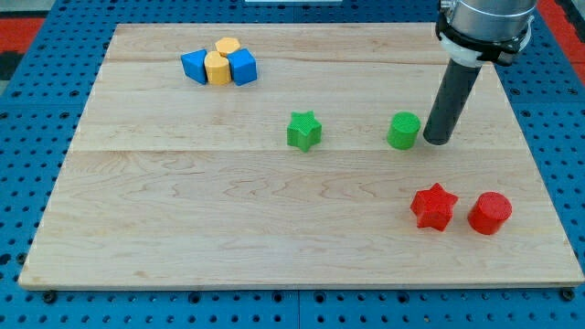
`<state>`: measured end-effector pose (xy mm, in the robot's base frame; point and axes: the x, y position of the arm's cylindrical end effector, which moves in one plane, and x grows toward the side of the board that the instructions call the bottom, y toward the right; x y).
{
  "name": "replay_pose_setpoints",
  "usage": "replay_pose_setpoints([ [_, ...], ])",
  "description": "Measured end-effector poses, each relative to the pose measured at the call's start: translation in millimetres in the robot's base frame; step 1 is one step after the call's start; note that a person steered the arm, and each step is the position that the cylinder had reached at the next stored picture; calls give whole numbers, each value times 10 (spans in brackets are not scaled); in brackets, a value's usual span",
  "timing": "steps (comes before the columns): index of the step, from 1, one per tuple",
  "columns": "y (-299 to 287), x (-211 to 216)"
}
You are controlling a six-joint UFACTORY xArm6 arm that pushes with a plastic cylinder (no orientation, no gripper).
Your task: Slightly slide the green star to the left
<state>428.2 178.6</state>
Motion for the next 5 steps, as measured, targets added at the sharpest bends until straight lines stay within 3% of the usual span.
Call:
replay_pose_setpoints([
  [5, 56, 3],
])
